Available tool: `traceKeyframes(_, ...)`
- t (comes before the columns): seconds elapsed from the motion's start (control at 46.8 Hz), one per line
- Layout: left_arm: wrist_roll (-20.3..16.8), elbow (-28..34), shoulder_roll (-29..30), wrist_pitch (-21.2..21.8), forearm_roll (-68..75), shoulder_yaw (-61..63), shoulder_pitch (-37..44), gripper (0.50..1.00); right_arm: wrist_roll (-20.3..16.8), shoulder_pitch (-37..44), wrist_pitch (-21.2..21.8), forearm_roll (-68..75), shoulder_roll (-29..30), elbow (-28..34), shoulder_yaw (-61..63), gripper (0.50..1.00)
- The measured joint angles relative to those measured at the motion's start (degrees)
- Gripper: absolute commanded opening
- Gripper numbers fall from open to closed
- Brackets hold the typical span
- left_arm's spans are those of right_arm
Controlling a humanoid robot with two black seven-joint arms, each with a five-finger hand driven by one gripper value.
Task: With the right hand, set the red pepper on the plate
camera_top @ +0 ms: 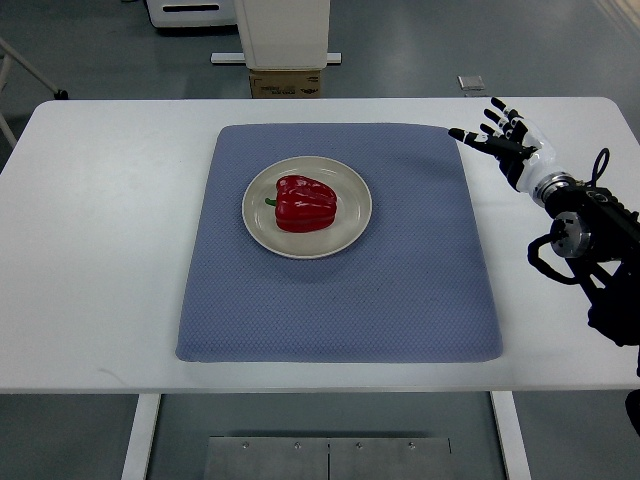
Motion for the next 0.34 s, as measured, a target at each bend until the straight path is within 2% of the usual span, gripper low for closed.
traceKeyframes(0.342,0.0,0.0,0.0,0.0,0.0,0.0,0.0,1.0,-0.07,-0.52,0.1,0.2,-0.03,0.28,-0.02,1.0)
